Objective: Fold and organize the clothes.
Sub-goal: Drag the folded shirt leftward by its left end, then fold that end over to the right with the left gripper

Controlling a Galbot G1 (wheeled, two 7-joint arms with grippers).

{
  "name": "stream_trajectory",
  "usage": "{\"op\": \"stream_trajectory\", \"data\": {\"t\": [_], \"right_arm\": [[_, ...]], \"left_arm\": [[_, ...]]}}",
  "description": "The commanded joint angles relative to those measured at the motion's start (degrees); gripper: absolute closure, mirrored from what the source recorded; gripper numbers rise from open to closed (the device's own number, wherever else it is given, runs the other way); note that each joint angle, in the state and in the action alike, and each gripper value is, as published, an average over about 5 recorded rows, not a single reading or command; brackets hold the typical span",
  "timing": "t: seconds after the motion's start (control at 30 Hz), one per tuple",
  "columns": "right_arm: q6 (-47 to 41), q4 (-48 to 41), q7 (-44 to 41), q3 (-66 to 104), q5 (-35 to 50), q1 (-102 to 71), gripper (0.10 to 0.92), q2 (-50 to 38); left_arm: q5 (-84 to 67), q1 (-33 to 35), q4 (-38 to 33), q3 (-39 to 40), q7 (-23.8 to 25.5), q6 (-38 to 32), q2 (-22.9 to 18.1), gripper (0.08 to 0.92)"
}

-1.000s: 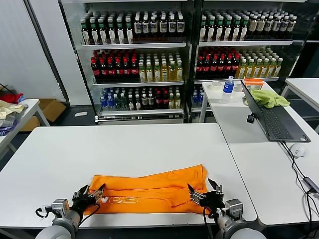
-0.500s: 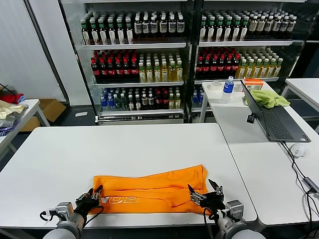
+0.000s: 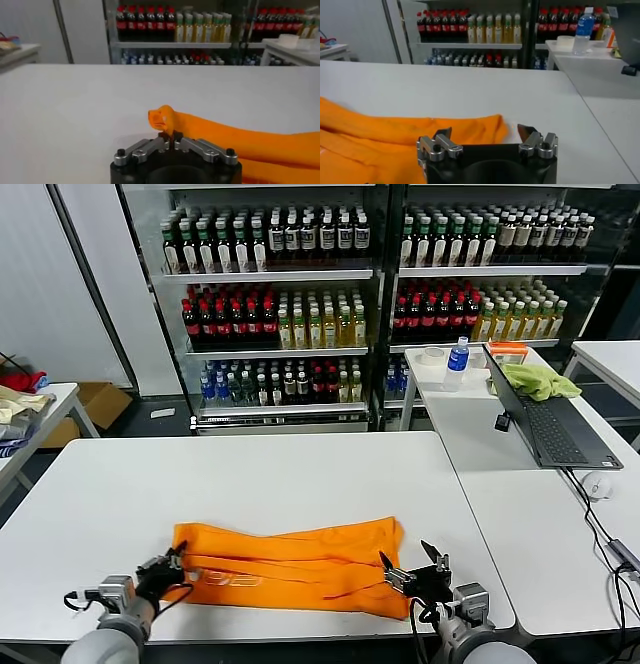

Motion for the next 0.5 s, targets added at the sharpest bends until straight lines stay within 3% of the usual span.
{"op": "stream_trajectory", "data": {"t": [0.03, 0.27, 0.5], "right_arm": [[0.02, -0.40, -0.07, -0.10, -0.14, 0.82, 0.203, -0.20], [0.03, -1.33, -0.07, -1.19, -0.20, 2.28, 0.203, 0.67], [-0.01, -1.33, -0.10, -0.88, -0.22, 2.34, 0.203, 0.07]], "left_arm": [[10.40, 2.25, 7.80, -15.78, -0.57, 4.94, 7.03, 0.900], [9.41, 5.99, 10.03, -23.97, 1.40, 6.56, 11.14, 0.900], [-7.70, 3.58, -2.20, -20.17, -0.18, 14.20, 9.61, 0.900]]}}
